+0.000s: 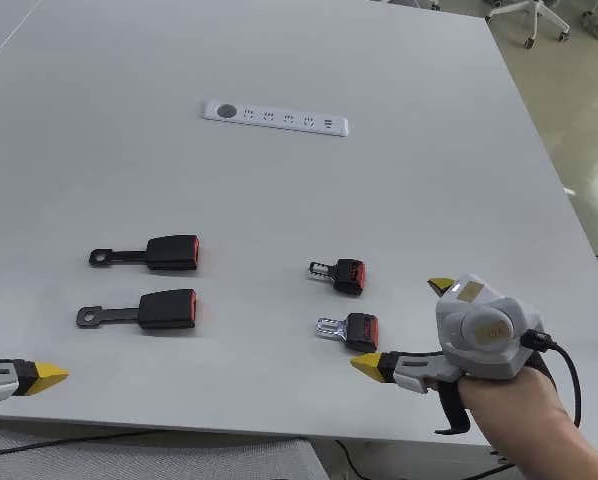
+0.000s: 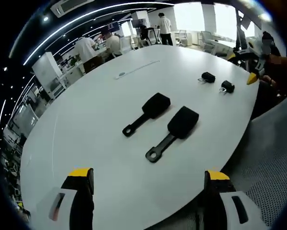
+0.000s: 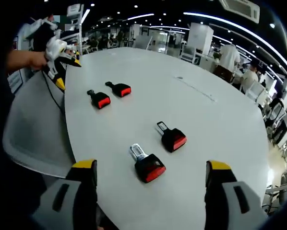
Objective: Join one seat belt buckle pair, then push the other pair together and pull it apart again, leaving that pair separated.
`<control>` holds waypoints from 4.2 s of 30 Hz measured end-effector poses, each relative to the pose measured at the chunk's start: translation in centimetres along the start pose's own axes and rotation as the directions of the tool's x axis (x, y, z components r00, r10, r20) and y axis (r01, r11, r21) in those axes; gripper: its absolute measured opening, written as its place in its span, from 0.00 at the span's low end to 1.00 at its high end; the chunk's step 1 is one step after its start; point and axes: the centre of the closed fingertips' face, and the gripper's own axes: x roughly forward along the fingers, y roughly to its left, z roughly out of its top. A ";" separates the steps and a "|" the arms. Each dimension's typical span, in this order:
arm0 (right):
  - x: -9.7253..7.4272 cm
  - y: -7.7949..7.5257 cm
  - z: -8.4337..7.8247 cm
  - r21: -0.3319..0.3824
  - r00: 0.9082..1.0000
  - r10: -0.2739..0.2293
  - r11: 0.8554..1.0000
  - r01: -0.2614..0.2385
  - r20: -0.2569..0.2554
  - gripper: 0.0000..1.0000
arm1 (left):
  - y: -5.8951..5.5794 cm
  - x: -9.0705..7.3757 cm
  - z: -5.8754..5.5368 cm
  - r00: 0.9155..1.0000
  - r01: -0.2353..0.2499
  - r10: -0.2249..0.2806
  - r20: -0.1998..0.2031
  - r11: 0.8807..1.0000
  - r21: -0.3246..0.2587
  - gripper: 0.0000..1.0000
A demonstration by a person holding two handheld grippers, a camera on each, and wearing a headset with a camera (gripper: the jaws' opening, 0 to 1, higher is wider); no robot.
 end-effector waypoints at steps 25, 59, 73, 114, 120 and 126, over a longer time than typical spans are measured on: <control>0.4 0.1 -0.2 -0.040 1.000 -0.001 0.999 0.000 -0.022 0.92 | -0.3 0.4 -0.1 1.000 0.006 -0.006 -0.008 1.000 0.011 0.95; -0.8 0.4 -0.7 -0.073 1.000 0.022 0.997 -0.021 0.007 0.78 | -1.9 0.4 1.1 0.996 0.074 -0.082 0.046 0.985 0.159 0.76; -1.1 0.7 -1.0 -0.112 0.999 0.039 0.993 -0.041 -0.016 0.65 | -1.6 0.7 1.4 0.996 0.079 -0.087 0.032 0.980 0.184 0.71; 2.9 0.6 -3.8 -0.291 0.962 0.205 0.923 -0.251 -0.180 0.37 | -6.1 9.4 4.4 0.949 0.308 -0.302 -0.089 0.838 0.450 0.45; 4.0 0.1 -3.8 -0.313 0.953 0.220 0.908 -0.279 -0.211 0.37 | -6.8 10.0 4.4 0.938 0.343 -0.328 -0.115 0.818 0.461 0.45; 4.8 0.1 -4.0 -0.314 0.937 0.249 0.894 -0.320 -0.246 0.37 | -7.1 10.7 4.2 0.930 0.366 -0.338 -0.148 0.794 0.485 0.44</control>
